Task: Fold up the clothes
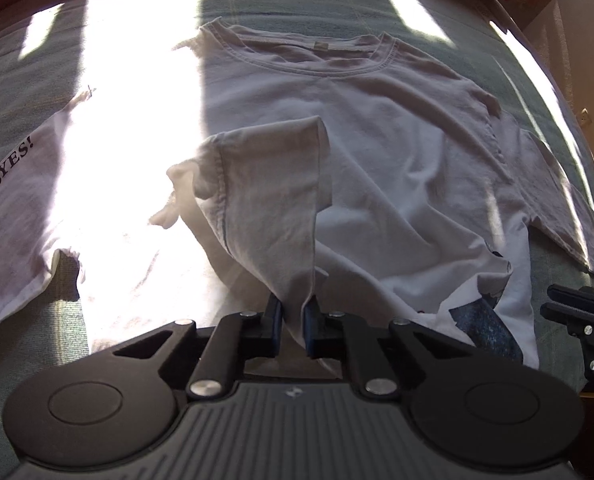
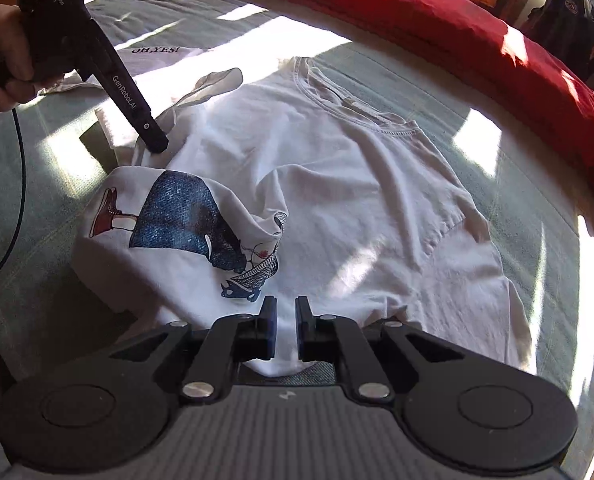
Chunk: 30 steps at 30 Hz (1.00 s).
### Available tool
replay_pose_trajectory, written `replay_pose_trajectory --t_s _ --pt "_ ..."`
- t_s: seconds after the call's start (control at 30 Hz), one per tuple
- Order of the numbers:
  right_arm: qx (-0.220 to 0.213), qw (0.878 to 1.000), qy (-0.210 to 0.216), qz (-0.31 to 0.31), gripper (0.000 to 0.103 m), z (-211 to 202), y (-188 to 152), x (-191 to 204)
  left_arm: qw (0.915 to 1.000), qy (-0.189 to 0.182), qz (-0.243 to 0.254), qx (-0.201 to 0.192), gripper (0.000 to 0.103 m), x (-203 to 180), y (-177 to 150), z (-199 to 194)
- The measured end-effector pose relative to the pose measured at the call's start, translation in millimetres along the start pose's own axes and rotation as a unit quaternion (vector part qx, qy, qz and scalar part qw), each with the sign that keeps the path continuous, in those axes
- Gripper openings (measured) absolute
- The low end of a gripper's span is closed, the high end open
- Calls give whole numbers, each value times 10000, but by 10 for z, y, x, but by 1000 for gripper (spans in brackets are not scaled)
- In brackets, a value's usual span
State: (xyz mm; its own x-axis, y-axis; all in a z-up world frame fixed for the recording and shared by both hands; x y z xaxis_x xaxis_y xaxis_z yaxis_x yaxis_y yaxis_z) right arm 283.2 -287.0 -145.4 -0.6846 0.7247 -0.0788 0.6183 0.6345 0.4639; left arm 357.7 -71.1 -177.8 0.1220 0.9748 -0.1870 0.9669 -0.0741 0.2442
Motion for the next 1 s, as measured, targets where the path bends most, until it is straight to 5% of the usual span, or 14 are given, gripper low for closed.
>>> replay_pose_trajectory --t_s 0.23,0.37,0.5,0.53,0.57,0.6,0.63,1.0 --pt "504 9836 1638 556 40 -96 -300 408 9995 108 257 -162 8 17 -80 -219" --pt "479 9788 1879 659 53 34 -429 670 9993 181 294 -157 8 64 -172 -249" --pt "237 9720 1870 1401 53 285 -337 622 9990 193 359 -209 8 89 -239 -297" --pt "219 9683 1925 1574 51 308 -301 585 9988 202 399 -216 8 95 -259 -313" --pt "203 9643 1979 1745 38 330 -265 547 9986 215 442 -219 8 99 -287 -334" --pt "186 9600 2033 1916 9 351 -229 509 9983 229 483 -222 8 102 -319 -359" --pt "243 9588 2007 1997 6 357 -217 476 9981 242 524 -226 8 105 -351 -384" --pt "938 9589 1916 1873 4 -288 -370 281 9966 101 809 114 7 55 -933 -798"
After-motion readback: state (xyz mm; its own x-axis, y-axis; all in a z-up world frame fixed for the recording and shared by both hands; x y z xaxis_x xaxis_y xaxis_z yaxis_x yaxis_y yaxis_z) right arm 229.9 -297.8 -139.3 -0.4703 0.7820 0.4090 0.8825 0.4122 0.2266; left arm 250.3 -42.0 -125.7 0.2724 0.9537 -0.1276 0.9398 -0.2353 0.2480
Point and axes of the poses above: each gripper's, at about its wrist camera, not at the fingertips, and z roughly the way its jaws point, x to its left, y to its top, the point moved 7 cm from there along z, roughly the way its jaws point
